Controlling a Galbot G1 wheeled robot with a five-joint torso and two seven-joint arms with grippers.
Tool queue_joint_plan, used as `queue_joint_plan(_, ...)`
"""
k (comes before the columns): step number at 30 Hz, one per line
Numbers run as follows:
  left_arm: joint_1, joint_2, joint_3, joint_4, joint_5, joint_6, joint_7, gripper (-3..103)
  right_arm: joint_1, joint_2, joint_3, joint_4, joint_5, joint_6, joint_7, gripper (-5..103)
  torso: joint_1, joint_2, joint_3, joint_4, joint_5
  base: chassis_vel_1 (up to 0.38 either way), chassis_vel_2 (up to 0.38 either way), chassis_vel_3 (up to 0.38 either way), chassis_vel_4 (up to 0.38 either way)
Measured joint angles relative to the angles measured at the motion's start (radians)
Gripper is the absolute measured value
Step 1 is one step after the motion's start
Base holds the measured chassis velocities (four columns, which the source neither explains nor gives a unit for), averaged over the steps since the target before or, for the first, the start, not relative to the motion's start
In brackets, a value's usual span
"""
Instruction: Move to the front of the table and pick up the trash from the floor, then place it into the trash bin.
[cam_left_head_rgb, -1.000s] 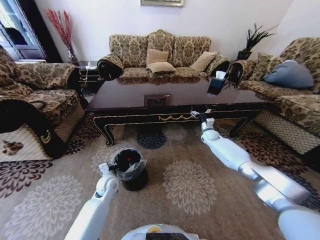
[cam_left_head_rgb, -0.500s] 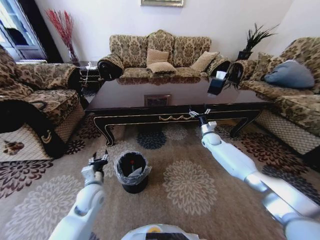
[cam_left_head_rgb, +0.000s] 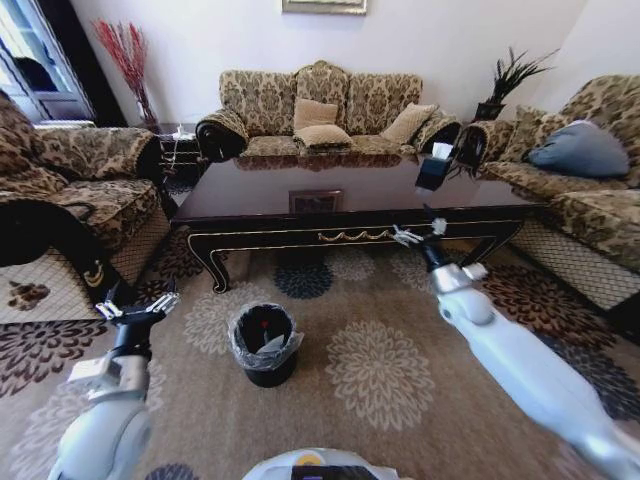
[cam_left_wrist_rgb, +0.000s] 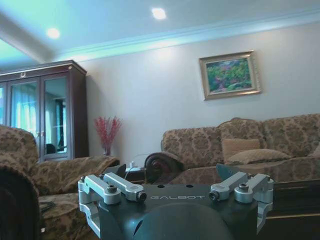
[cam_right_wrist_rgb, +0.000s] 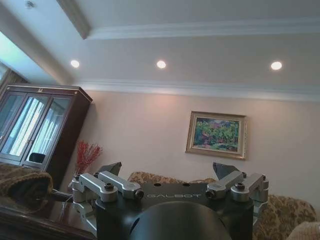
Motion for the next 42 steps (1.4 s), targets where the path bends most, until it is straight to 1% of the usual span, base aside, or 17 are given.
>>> queue_joint_plan(2,0.012,-0.037,-0.001,0.016,0.023,-0.016,0.018,100,-0.141,0.041,0.111,0.045,-0.038,0.002,-0.057,100,0.000,0.000,0.000,-0.0005,0.0000,0.000,0.000,0.000,0.000)
queue_joint_plan(5,0.017,-0.078,0.003,0.035,0.064,-0.023,0.021,100,-0.241,0.081,0.188,0.077,-0.074,0.004,-0.068,100,0.000,0.000,0.000,-0.0001,0.0001,0.000,0.000,0.000,0.000)
queue_joint_plan(9,0.045,-0.163,0.045,0.052,0.151,-0.010,-0.009,100,-0.439,0.162,0.297,0.147,-0.133,-0.033,0.007,100,0.000,0.000,0.000,-0.0001,0.0000,0.000,0.000,0.000,0.000)
queue_joint_plan(11,0.048,-0.166,0.048,0.052,0.154,-0.008,-0.012,100,-0.453,0.164,0.298,0.155,-0.133,-0.038,0.017,100,0.000,0.000,0.000,-0.0001,0.0000,0.000,0.000,0.000,0.000)
queue_joint_plan(14,0.086,-0.168,0.073,0.033,0.176,0.019,-0.048,100,-0.585,0.160,0.292,0.293,-0.095,-0.144,0.233,100,0.000,0.000,0.000,-0.0002,-0.0003,0.000,0.000,0.000,0.000)
queue_joint_plan(16,0.096,-0.157,0.077,0.018,0.162,0.042,-0.060,100,-0.612,0.149,0.288,0.353,-0.078,-0.190,0.321,100,0.000,0.000,0.000,0.0001,-0.0003,0.000,0.000,0.000,0.000)
queue_joint_plan(17,0.096,-0.157,0.077,0.018,0.162,0.042,-0.060,100,-0.612,0.149,0.288,0.353,-0.078,-0.190,0.321,100,0.000,0.000,0.000,0.0001,-0.0003,0.000,0.000,0.000,0.000)
queue_joint_plan(18,0.101,-0.143,0.082,0.004,0.141,0.069,-0.070,100,-0.633,0.135,0.285,0.415,-0.046,-0.228,0.390,100,0.000,0.000,0.000,0.0002,-0.0004,0.000,0.000,0.000,0.000)
queue_joint_plan(19,0.101,-0.135,0.085,0.002,0.132,0.080,-0.073,100,-0.641,0.130,0.286,0.441,-0.028,-0.237,0.404,100,0.000,0.000,0.000,0.0002,-0.0005,0.000,0.000,0.000,0.000)
queue_joint_plan(23,0.094,-0.122,0.095,0.017,0.125,0.080,-0.073,100,-0.642,0.131,0.295,0.445,-0.034,-0.219,0.374,100,0.000,0.000,0.000,0.0002,-0.0005,0.000,0.000,0.000,0.000)
queue_joint_plan(24,0.087,-0.115,0.106,0.037,0.104,0.073,-0.071,100,-0.631,0.145,0.305,0.391,-0.067,-0.134,0.280,100,0.000,0.000,0.000,0.0001,-0.0005,0.000,0.000,0.000,0.000)
queue_joint_plan(25,0.083,-0.113,0.110,0.047,0.094,0.064,-0.066,100,-0.622,0.153,0.308,0.356,-0.081,-0.071,0.230,100,0.000,0.000,0.000,-0.0002,-0.0002,0.000,0.000,0.000,0.000)
queue_joint_plan(26,0.083,-0.113,0.110,0.047,0.094,0.064,-0.066,100,-0.622,0.153,0.308,0.356,-0.081,-0.071,0.230,100,0.000,0.000,0.000,-0.0002,-0.0002,0.000,0.000,0.000,0.000)
queue_joint_plan(27,0.076,-0.113,0.109,0.059,0.096,0.044,-0.055,100,-0.612,0.165,0.321,0.319,-0.099,-0.009,0.162,100,0.000,0.000,0.000,0.0000,0.0001,0.000,0.000,0.000,0.000)
queue_joint_plan(29,0.070,-0.115,0.102,0.070,0.107,0.010,-0.033,100,-0.613,0.182,0.348,0.299,-0.108,0.037,0.087,100,0.000,0.000,0.000,-0.0001,0.0000,0.000,0.000,0.000,0.000)
queue_joint_plan(35,0.074,-0.120,0.098,0.057,0.082,-0.038,0.010,100,-0.632,0.208,0.388,0.314,-0.110,0.065,0.044,100,0.000,0.000,0.000,-0.0001,-0.0003,0.000,0.000,0.000,0.000)
queue_joint_plan(42,0.095,-0.129,0.094,0.037,0.083,-0.047,0.010,100,-0.653,0.231,0.399,0.354,-0.099,0.072,0.021,100,0.000,0.000,0.000,0.0001,-0.0003,0.000,0.000,0.000,0.000)
